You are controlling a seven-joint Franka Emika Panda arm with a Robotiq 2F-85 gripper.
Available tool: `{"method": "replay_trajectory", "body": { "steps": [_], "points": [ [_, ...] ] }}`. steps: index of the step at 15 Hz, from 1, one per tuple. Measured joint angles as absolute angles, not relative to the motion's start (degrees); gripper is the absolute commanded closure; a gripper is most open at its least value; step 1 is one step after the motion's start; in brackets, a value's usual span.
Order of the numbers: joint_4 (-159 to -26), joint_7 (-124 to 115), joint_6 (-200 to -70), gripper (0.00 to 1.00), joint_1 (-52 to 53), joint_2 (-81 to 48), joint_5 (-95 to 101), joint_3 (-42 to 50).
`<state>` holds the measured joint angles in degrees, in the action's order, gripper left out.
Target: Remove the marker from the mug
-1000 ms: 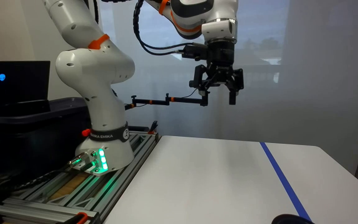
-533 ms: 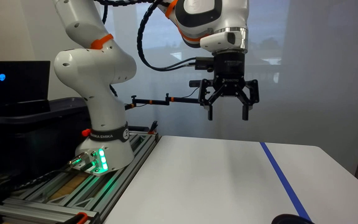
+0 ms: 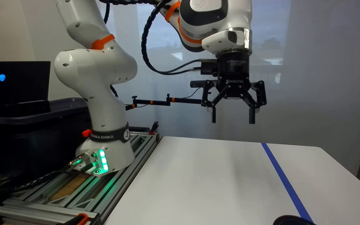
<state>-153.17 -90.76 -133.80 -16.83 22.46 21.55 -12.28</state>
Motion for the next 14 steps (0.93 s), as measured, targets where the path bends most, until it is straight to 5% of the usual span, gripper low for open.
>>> {"method": "replay_trajectory", "body": {
  "steps": [14],
  "points": [
    [-141.6,-114.8,-141.3,0.00,-17.7,2.1,27.9,1.4]
  ]
}}
